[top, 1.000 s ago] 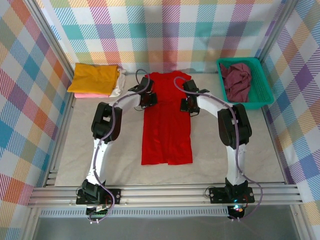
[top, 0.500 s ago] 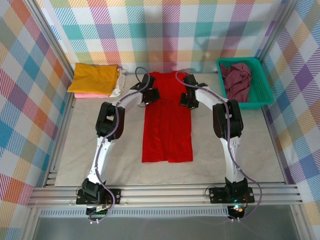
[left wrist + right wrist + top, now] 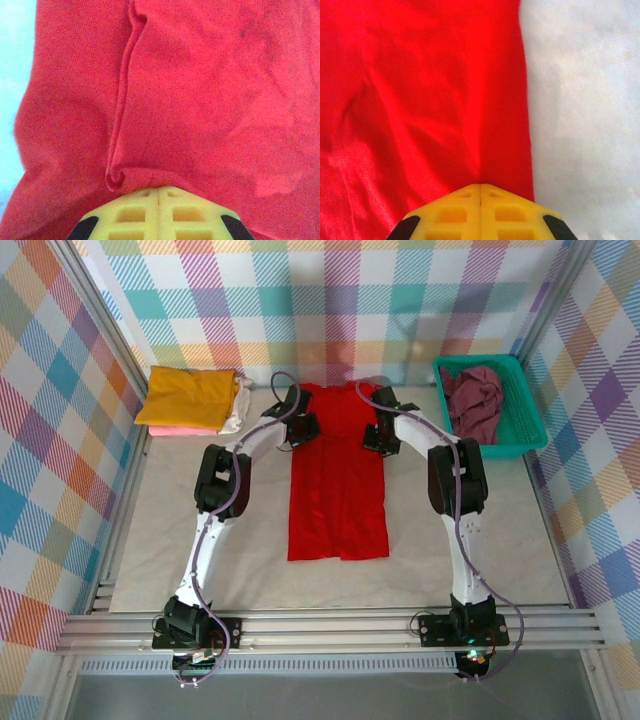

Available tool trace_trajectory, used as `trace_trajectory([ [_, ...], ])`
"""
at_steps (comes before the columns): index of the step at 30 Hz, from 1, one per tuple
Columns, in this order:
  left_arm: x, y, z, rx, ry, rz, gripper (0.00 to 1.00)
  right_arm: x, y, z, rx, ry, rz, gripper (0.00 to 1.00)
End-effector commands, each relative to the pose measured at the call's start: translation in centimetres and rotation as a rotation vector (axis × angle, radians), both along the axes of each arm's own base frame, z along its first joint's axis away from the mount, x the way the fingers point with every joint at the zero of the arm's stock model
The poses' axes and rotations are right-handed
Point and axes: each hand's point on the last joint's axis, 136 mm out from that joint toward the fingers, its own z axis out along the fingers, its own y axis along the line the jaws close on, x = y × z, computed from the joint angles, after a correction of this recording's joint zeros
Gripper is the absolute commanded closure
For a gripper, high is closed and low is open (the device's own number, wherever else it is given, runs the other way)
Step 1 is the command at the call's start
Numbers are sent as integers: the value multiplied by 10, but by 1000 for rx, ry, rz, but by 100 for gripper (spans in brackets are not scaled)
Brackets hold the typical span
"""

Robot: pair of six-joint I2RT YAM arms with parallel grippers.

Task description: Fold and stack the t-shirts

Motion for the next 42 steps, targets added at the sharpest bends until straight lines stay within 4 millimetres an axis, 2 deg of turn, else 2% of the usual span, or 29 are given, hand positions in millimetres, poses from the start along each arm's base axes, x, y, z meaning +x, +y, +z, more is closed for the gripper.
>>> trace_trajectory([
  [1,-11,3,90,-8,-106,-27,83,-12,4,65,77,-68,19,86],
  [3,-20,4,135,-6,-182,-32,67,-21,5,91,95,-85,44,76],
  [5,-34,8,169,-5,-244,-38,42,-33,6,113,111,-96,77,72],
  [6,-44,10,185,-9,-277,-47,32,-41,7,124,124,-105,99,70],
  [8,-68,16,204,-2,-325,-64,16,-62,6,141,109,-128,130,62],
  [10,-99,19,216,-18,-375,-96,1,-87,9,164,70,-208,192,48],
  [11,-112,24,222,-37,-426,-93,0,-100,9,176,35,-293,206,29],
  [12,-129,30,218,-50,-445,-83,0,-112,4,183,21,-395,194,2],
  [13,-141,37,211,-64,-455,-72,0,-122,-2,186,51,-477,157,0],
  [15,-168,51,188,-68,-442,-64,0,-146,-29,172,149,-611,11,0],
  [17,-194,60,170,-62,-424,-88,0,-170,-40,160,221,-652,10,2],
  [20,-231,69,151,-79,-393,-126,14,-203,-36,139,218,-523,112,2],
  [23,-265,78,139,-106,-357,-147,25,-226,-26,113,251,-357,174,8],
  [25,-282,87,127,-114,-322,-120,26,-236,-24,97,260,-259,178,10],
  [27,-299,87,114,-144,-290,-145,26,-245,-19,84,286,-185,181,13],
  [32,-328,92,81,-133,-152,-149,25,-254,-9,72,339,-113,197,16],
  [36,-341,84,66,-129,-85,-191,25,-259,-12,59,307,-35,185,22],
  [39,-347,74,59,-155,-49,-207,32,-267,-17,46,281,25,166,22],
  [42,-353,61,48,-194,-12,-243,38,-276,-14,40,320,55,161,24],
])
